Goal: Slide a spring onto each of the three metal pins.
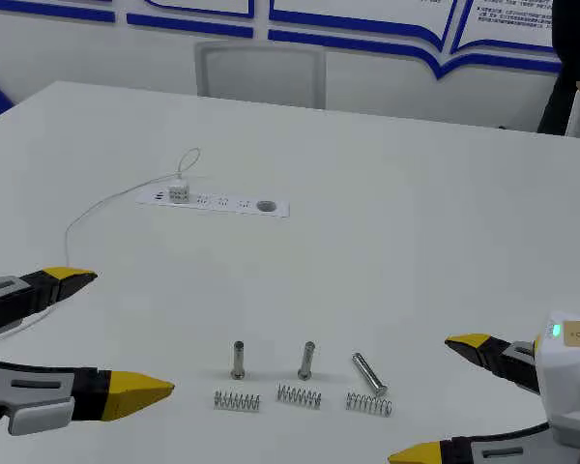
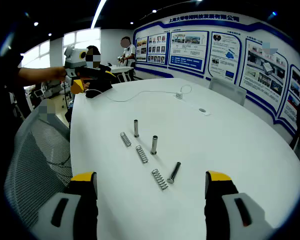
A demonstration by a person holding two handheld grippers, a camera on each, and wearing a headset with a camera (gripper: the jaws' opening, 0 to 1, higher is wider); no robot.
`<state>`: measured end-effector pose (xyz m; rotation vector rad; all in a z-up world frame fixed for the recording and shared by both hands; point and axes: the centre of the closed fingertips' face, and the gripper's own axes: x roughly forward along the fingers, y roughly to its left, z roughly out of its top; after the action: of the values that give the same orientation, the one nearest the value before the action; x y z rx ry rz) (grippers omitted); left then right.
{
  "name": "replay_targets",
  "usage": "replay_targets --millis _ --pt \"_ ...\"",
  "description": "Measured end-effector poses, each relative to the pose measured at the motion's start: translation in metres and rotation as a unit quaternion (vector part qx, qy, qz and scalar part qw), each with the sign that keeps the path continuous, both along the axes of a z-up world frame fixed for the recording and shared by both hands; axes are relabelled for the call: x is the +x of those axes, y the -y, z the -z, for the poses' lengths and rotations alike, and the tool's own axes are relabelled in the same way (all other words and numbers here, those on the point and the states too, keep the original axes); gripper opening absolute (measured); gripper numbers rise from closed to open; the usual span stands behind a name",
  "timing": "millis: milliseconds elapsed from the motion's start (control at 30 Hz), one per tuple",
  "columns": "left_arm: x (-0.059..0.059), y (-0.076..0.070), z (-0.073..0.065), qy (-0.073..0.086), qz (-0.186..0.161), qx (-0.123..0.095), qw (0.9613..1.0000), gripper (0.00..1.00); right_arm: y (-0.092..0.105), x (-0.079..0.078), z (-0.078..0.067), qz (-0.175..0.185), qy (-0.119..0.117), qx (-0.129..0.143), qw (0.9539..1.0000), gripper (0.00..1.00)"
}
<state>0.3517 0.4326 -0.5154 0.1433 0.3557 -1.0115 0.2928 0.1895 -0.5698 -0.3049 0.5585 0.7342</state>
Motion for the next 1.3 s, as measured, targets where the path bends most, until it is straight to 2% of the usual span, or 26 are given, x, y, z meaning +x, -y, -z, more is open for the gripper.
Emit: replay_targets --millis 200,467,1300 --pt "-0.0009 -0.001 0.0047 -0.004 -0.002 0.007 1.0 1.0 0.0012 -0.0001 -0.0001 0.004 -0.001 0.004 1.0 0.89" --pt "-0.0008 0.0002 0.0024 -0.003 -0.002 0.006 1.0 1.0 0.0002 -0.0008 0.0004 0.003 -0.003 0.003 1.0 0.89" --pt "-0.0025 0.0016 0.0088 -0.011 0.0 0.017 0.9998 1.0 0.0022 -0.0026 0.0058 0.006 -0.01 0.005 0.9999 0.89"
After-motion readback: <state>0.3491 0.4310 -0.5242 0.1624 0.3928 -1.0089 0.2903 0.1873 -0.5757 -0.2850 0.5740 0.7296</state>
